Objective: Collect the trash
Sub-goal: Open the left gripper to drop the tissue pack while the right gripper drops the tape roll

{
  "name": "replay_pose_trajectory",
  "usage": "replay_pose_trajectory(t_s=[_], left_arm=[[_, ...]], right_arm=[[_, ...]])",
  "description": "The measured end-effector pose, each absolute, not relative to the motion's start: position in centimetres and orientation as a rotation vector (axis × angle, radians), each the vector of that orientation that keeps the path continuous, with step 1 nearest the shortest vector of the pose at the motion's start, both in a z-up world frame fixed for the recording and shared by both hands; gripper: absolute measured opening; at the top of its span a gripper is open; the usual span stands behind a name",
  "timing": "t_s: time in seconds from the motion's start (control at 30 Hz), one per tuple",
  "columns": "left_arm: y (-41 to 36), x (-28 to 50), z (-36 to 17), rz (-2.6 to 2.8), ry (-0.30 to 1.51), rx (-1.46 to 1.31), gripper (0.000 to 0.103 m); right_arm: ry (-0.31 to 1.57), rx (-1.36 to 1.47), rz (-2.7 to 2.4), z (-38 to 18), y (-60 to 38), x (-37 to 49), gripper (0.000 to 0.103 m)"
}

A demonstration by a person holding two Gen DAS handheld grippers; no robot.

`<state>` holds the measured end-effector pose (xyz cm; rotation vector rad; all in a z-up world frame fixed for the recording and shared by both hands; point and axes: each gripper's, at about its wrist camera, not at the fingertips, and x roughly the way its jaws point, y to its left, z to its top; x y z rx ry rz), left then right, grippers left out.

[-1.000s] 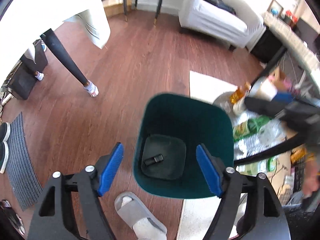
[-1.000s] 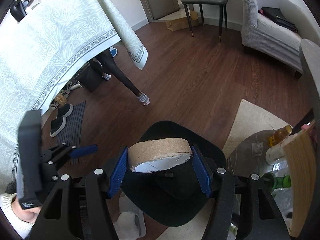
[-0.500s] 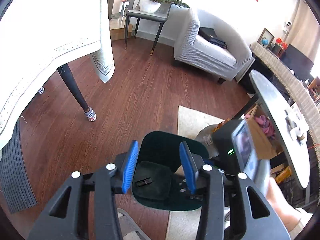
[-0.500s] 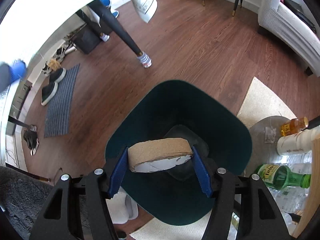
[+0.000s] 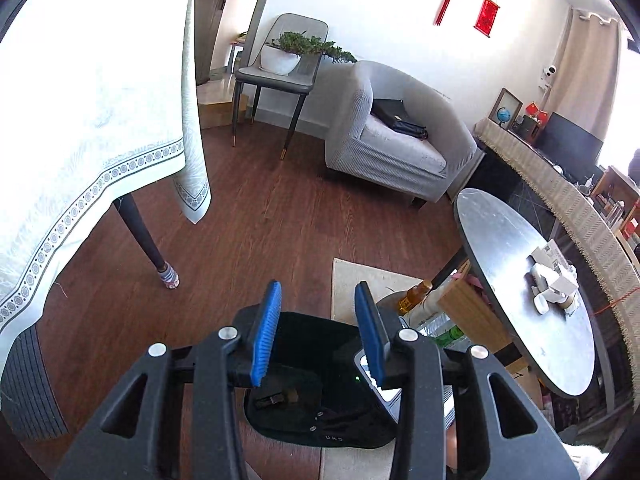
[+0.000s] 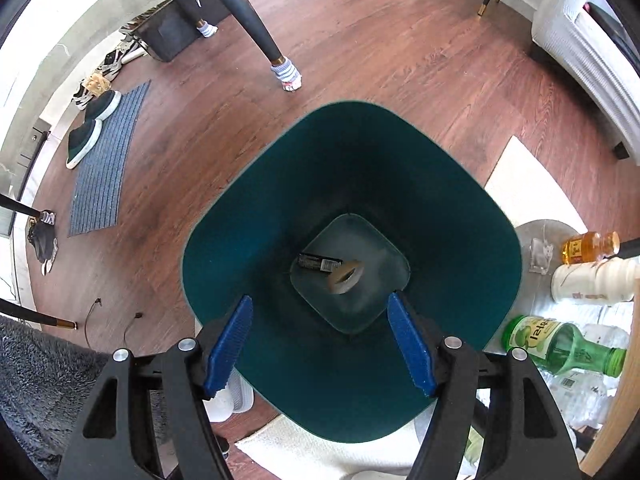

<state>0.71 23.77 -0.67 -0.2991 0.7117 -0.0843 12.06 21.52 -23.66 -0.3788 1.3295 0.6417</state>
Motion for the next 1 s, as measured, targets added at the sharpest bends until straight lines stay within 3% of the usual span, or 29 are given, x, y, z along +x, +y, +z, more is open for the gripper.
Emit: replay_pose_trajectory(t_s=[0.13, 0.57, 1.0], left_arm=[[23.4, 0.9, 0.3, -0.079, 0.687, -0.286, 0.040], [20.7, 1.5, 3.6, -0.086, 0.585, -0.258, 0.040], [13.9, 2.3, 4.8, -0.166, 0.549, -0.199, 0.046]], right_arm=[[1.269, -0.353, 0.681, -21.6, 21.0, 11.8, 0.071], [0.931, -0.299, 0.728, -9.5, 17.9, 9.4, 0.054], [0.780, -0.123, 0.531, -1.6, 5.3, 10.9, 0.054]])
